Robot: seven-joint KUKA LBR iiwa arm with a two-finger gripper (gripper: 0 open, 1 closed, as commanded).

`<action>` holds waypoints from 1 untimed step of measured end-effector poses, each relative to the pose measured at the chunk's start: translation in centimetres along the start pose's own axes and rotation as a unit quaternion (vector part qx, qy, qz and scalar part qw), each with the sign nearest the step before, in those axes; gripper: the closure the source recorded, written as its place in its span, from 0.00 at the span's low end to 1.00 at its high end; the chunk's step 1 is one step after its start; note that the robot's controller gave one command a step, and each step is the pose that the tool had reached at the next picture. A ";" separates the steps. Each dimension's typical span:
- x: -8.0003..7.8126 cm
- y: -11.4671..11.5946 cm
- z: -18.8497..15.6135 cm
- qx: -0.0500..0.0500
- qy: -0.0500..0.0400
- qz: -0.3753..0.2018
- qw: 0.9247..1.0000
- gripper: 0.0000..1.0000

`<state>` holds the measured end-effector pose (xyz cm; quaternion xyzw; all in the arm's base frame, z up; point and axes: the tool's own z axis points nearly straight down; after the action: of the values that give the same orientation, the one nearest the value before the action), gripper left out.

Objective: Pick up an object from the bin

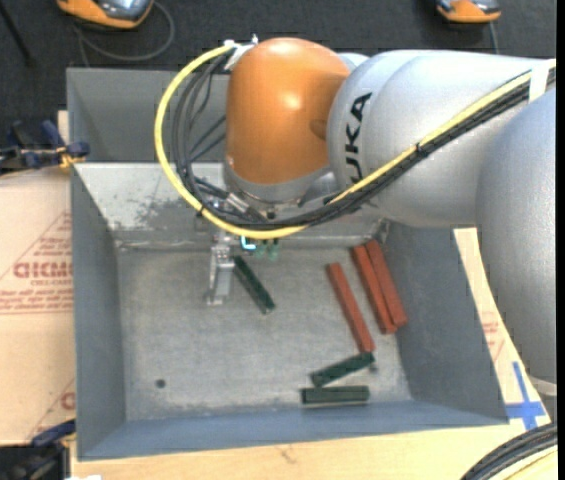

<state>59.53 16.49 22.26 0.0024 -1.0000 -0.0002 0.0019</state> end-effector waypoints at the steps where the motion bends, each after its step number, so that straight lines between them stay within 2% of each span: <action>1: -2.3 -11.3 10.3 0.003 -0.001 -0.023 1.000 0.00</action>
Offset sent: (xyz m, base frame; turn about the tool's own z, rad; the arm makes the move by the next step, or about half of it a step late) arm 0.0231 -0.1054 -0.0987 -0.0543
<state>61.86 5.16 11.97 0.0259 -0.9997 0.0026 0.0013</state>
